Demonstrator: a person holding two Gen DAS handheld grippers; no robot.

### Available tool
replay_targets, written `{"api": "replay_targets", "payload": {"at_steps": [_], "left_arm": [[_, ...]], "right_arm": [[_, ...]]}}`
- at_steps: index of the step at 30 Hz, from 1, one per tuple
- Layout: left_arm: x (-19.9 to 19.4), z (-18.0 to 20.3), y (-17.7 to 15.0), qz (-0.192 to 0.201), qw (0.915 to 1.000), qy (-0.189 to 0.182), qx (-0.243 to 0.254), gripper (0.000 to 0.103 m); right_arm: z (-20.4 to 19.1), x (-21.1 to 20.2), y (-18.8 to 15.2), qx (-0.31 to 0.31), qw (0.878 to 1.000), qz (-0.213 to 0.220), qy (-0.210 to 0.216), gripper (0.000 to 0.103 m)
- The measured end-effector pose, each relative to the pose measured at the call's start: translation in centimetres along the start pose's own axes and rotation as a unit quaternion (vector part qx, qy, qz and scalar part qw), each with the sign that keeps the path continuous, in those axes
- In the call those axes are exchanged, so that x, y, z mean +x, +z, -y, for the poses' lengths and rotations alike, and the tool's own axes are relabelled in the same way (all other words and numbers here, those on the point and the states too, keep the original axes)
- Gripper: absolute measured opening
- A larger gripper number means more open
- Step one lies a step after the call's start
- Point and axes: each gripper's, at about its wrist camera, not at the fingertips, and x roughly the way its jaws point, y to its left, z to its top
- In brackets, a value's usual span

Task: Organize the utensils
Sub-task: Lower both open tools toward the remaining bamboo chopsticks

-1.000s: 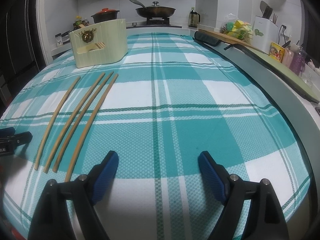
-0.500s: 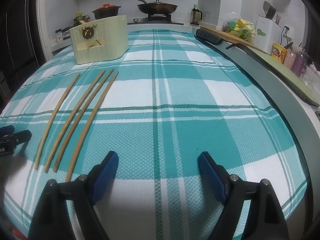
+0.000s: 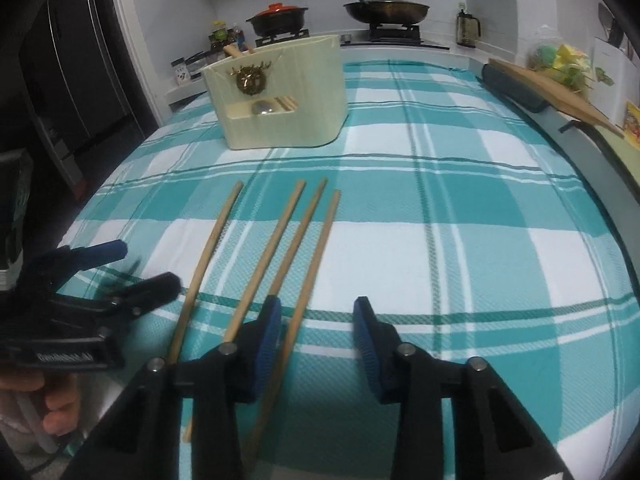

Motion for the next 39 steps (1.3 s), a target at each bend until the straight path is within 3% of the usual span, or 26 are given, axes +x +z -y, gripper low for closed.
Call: {"api": "replay_targets", "payload": {"at_steps": [2, 4, 8, 12, 14, 17, 19, 21, 23, 30, 39], "left_arm": [[1.3, 0.4, 0.2, -0.021, 0.9998, 0.001, 0.004, 0.086], [1.5, 0.5, 0.2, -0.017, 0.9998, 0.005, 0.008, 0.085], [0.9, 0.6, -0.2, -0.005, 0.9998, -0.002, 0.02, 0.055], [0.0, 0.1, -1.0, -0.001, 0.9996, -0.01, 0.025, 0.034], [-0.5, -0.5, -1.7, -0.005, 0.9996, -0.015, 0.023, 0.03], [-1.1, -1.7, -2.2, -0.013, 0.9993, -0.031, 0.012, 0.031], [-1.3, -2.5, -2.0, -0.025, 0.9988, -0.041, 0.004, 0.042], [-1.3, -3.2, -1.7, -0.031, 0.9983, -0.048, -0.003, 0.061], [-1.5, -3.9, -0.9, -0.031, 0.9977, -0.059, -0.007, 0.065], [-1.3, -3.2, 2.1, -0.02, 0.9991, -0.026, 0.029, 0.068], [-0.5, -2.6, 2.9, -0.023, 0.9988, -0.012, 0.04, 0.068]], "right_arm": [[-0.6, 0.9, 0.2, -0.017, 1.0, -0.01, -0.006, 0.033], [-0.9, 1.8, 0.3, -0.031, 0.999, -0.024, -0.01, 0.032], [-1.2, 1.9, 0.0, -0.058, 0.997, -0.029, -0.038, 0.01], [0.0, 1.0, -0.6, -0.045, 0.997, -0.029, -0.059, 0.009], [0.6, 0.6, -0.8, -0.044, 0.996, -0.031, -0.071, 0.009], [1.4, 0.0, -1.2, -0.041, 0.996, -0.037, -0.076, 0.009], [1.8, -0.2, -1.3, -0.039, 0.996, -0.043, -0.074, 0.01], [2.1, -0.3, -1.0, -0.037, 0.996, -0.052, -0.069, 0.014], [2.5, -0.2, -0.5, -0.034, 0.996, -0.061, -0.058, 0.024], [2.9, 0.7, 1.7, -0.034, 0.994, -0.097, -0.023, 0.03], [2.2, 1.4, 2.7, -0.056, 0.992, -0.104, -0.035, 0.031]]}}
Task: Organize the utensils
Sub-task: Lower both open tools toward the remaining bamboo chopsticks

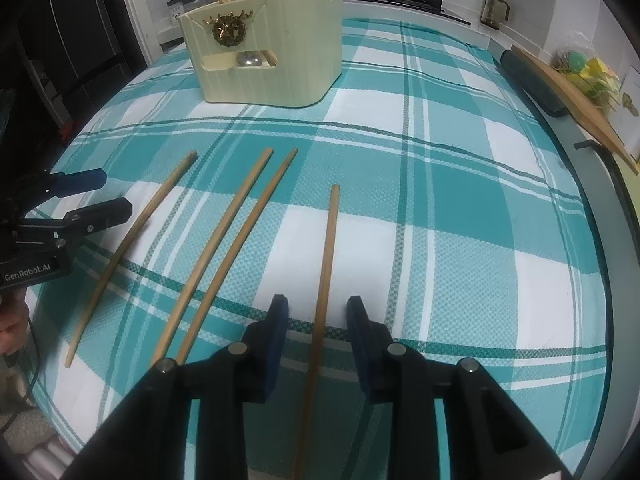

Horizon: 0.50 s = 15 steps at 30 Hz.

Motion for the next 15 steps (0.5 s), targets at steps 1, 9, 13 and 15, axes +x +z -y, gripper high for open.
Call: {"api": "replay_targets", "payload": {"at_steps": [1, 9, 13, 15], "left_arm": [[0.1, 0.0, 0.0, -0.002, 1.0, -0.002, 0.001, 0.068], [2.5, -0.9, 0.2, -0.039, 0.9982, -0.045, -0.005, 0.069], [3.4, -1.0, 0.7, -0.047, 0.9981, -0.041, -0.001, 0.071], [3.7, -0.7, 1.1, -0.05, 0.9978, -0.042, 0.008, 0.071]], "right_arm": [[-0.1, 0.0, 0.1, -0.002, 1.0, -0.001, -0.001, 0.031], [0.5, 1.2, 1.2, 0.002, 1.0, -0.024, 0.003, 0.031], [0.5, 2.1, 1.9, -0.006, 0.999, -0.034, 0.005, 0.032], [0.2, 2.4, 2.4, -0.016, 0.999, -0.038, 0.005, 0.035]]}}
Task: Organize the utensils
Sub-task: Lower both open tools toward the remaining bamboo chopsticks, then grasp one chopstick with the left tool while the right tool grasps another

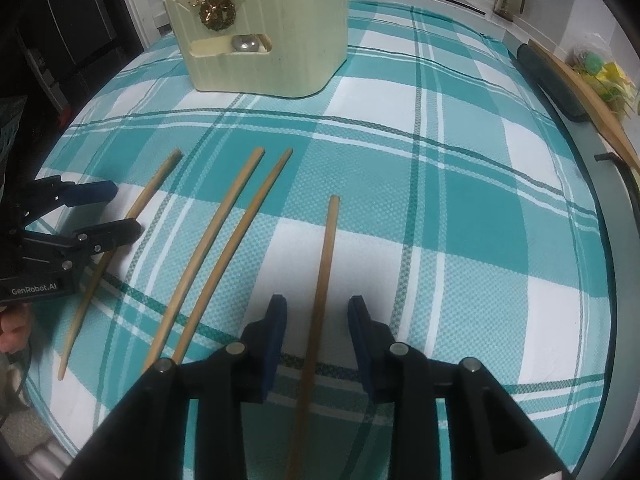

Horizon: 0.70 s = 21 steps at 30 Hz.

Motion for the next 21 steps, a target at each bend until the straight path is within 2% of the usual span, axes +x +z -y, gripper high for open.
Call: {"api": "replay_targets", "payload": {"at_steps": [4, 5, 6, 7, 8, 9, 10, 11, 12, 16, 21], "left_arm": [[0.8, 0.6, 1.2, -0.01, 0.9997, 0.005, 0.021, 0.071], [0.9, 0.7, 1.5, -0.012, 0.9996, 0.005, 0.025, 0.066], [1.0, 0.8, 1.8, -0.014, 0.9995, 0.005, 0.029, 0.056], [1.0, 0.9, 2.1, -0.016, 0.9994, 0.005, 0.031, 0.05], [1.1, 1.1, 2.4, -0.017, 0.9993, 0.004, 0.033, 0.037], [1.2, 1.1, 2.7, -0.018, 0.9993, 0.001, 0.033, 0.018], [1.3, 1.1, 3.0, -0.019, 0.9993, -0.005, 0.031, 0.009], [1.3, 1.1, 3.2, -0.019, 0.9995, -0.009, 0.026, 0.007], [1.2, 1.0, 3.3, -0.014, 0.9997, -0.01, 0.02, 0.005], [-1.1, 0.6, 3.1, 0.024, 0.9995, -0.022, 0.002, 0.005], [-7.1, 0.1, 2.7, 0.09, 0.9952, -0.034, -0.015, 0.005]], "right_arm": [[-0.4, 0.8, 1.8, -0.015, 1.0, -0.003, -0.008, 0.038], [-0.3, 1.0, 2.2, -0.014, 1.0, -0.004, -0.006, 0.038], [-0.2, 1.3, 2.8, -0.009, 1.0, -0.008, -0.002, 0.038], [-0.1, 1.5, 3.2, -0.007, 1.0, -0.009, -0.001, 0.038], [-0.1, 1.7, 3.7, -0.008, 1.0, -0.01, -0.001, 0.033], [-0.2, 1.9, 4.2, -0.012, 1.0, -0.011, -0.003, 0.029], [-0.2, 2.0, 4.6, -0.013, 1.0, -0.01, -0.002, 0.02], [-0.2, 2.2, 4.9, -0.012, 1.0, -0.011, 0.0, 0.008], [-0.1, 2.3, 5.3, -0.009, 1.0, -0.012, 0.002, 0.006], [0.5, 1.4, 5.7, 0.017, 1.0, 0.011, 0.015, 0.005], [0.5, -4.7, 5.3, 0.04, 0.994, 0.094, 0.046, 0.005]]}}
